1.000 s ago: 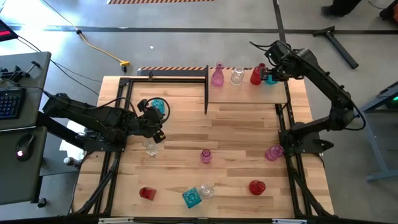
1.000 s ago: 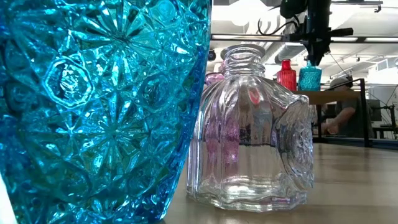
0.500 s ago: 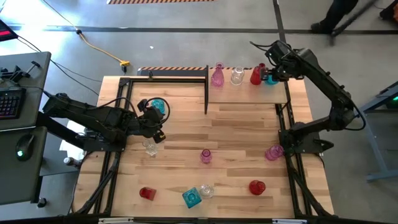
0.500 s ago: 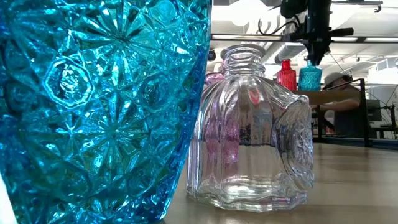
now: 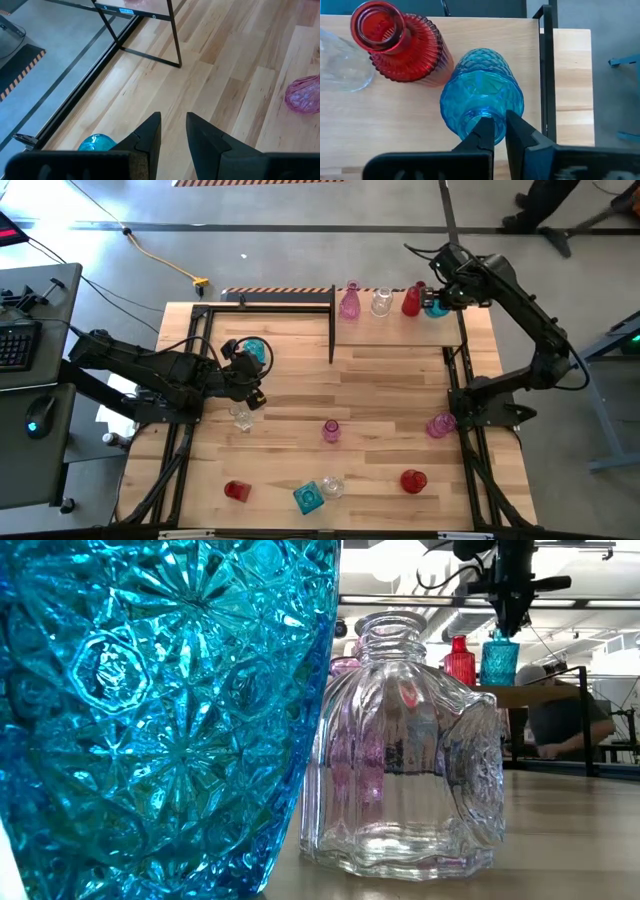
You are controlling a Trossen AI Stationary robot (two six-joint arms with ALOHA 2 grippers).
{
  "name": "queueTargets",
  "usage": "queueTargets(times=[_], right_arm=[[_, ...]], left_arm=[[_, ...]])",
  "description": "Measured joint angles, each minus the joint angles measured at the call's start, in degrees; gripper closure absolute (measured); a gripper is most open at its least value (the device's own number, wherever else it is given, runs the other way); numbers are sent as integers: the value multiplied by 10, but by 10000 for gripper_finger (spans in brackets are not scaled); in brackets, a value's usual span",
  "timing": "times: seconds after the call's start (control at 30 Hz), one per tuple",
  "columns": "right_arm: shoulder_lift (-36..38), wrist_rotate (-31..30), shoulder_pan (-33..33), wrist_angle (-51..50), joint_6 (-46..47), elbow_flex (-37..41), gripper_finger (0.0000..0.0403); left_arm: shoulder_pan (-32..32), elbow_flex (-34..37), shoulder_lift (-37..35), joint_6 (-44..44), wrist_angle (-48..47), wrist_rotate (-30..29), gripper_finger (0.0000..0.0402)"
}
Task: Sort vases onto shelf
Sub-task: Put the bottom right blue vase on the shelf
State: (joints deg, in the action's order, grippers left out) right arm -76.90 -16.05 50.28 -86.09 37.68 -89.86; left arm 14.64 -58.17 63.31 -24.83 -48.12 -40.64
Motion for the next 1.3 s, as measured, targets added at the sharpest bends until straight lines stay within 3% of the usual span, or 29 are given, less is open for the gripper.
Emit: queueTargets(times=[1.3], right_arm=[[0,-36,-20,-24,35,0,402]], left_arm=[[0,0,0,0,0,0,319]])
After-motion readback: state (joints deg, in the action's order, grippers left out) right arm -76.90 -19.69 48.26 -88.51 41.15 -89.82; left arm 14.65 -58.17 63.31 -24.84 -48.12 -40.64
